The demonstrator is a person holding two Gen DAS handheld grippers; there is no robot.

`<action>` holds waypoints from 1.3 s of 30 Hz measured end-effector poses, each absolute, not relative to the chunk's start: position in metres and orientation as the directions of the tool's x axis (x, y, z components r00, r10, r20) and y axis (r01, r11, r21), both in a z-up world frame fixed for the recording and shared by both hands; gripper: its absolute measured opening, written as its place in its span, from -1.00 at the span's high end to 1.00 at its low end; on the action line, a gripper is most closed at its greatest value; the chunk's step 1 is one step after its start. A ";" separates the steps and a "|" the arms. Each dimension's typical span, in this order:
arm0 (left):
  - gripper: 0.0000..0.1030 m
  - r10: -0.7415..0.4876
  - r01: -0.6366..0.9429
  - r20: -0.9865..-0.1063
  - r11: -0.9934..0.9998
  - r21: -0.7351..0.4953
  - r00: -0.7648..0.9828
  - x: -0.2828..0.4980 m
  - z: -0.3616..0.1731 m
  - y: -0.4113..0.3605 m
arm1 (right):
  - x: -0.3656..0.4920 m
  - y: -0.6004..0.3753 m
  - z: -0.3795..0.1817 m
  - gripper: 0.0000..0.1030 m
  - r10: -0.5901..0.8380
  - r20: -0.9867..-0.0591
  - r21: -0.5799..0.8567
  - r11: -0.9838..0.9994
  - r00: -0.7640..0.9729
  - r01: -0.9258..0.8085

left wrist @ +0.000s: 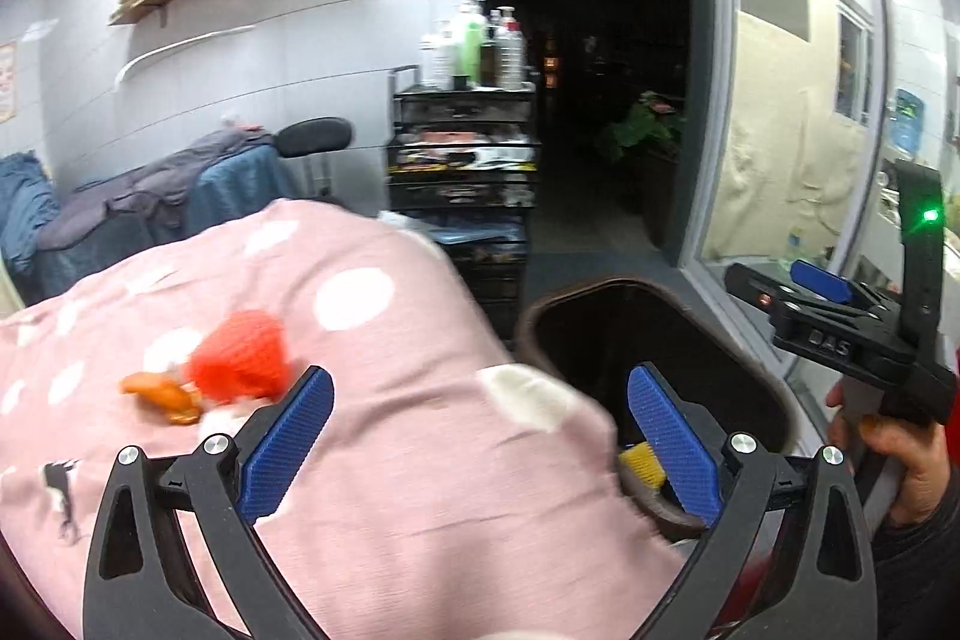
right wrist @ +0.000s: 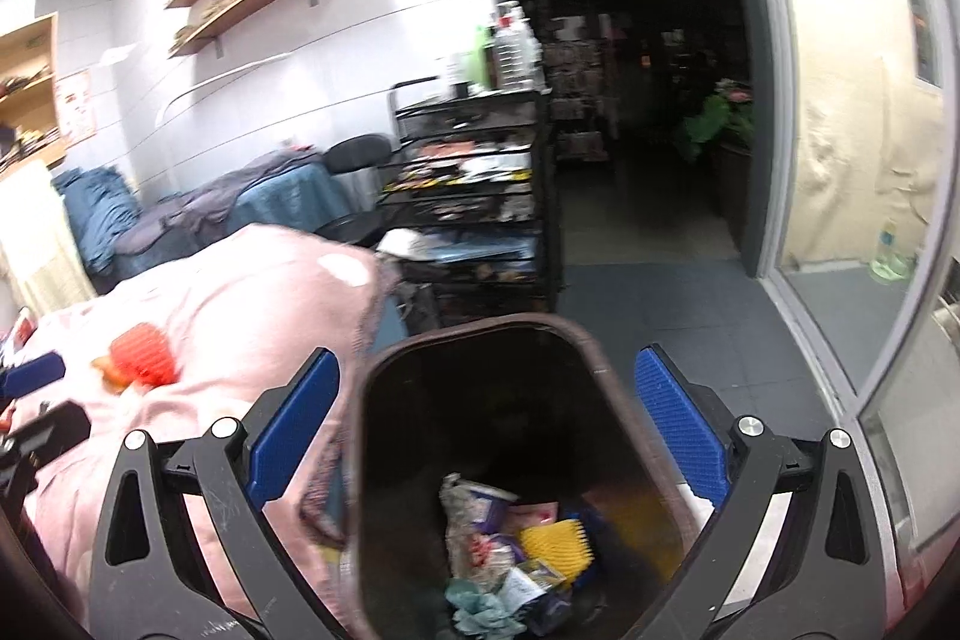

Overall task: Collect trash
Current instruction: 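Move both tools back over the remaining trash on the bedspread, then grasp the orange peel with the left tool while the right grasps the orange foam net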

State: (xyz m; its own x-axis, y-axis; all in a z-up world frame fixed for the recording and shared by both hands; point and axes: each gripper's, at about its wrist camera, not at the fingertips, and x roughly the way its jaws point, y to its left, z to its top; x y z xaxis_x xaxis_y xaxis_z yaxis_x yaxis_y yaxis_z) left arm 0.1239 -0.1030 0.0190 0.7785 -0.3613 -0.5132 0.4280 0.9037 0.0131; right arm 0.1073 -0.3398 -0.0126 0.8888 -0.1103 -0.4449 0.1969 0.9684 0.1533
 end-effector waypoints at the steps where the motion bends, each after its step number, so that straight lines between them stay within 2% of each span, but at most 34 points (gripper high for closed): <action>1: -0.89 -0.351 0.414 -0.515 0.910 0.008 0.782 0.125 0.019 -0.095 | 0.112 -0.332 -0.014 -0.89 -0.083 -0.454 0.154 0.973 0.887 0.170; 13: -0.89 -0.210 0.225 -0.558 0.973 -0.043 0.803 0.134 0.003 0.003 | 0.148 -0.235 -0.012 -0.89 0.153 -0.502 0.122 0.987 0.851 -0.105; 21: -0.89 -0.146 0.136 -0.600 0.989 -0.063 0.787 0.151 -0.008 0.054 | 0.179 -0.178 -0.008 -0.89 0.330 -0.559 0.177 0.944 0.761 -0.279; 32: -0.89 -0.136 0.079 -0.656 0.990 -0.116 0.742 0.197 -0.017 0.099 | 0.236 -0.107 -0.021 -0.89 0.403 -0.673 0.183 0.903 0.620 -0.389; 39: -0.81 -0.161 0.067 -0.730 0.986 -0.156 0.664 0.246 -0.032 0.106 | 0.281 -0.065 -0.024 -0.87 0.344 -0.724 0.067 0.898 0.597 -0.435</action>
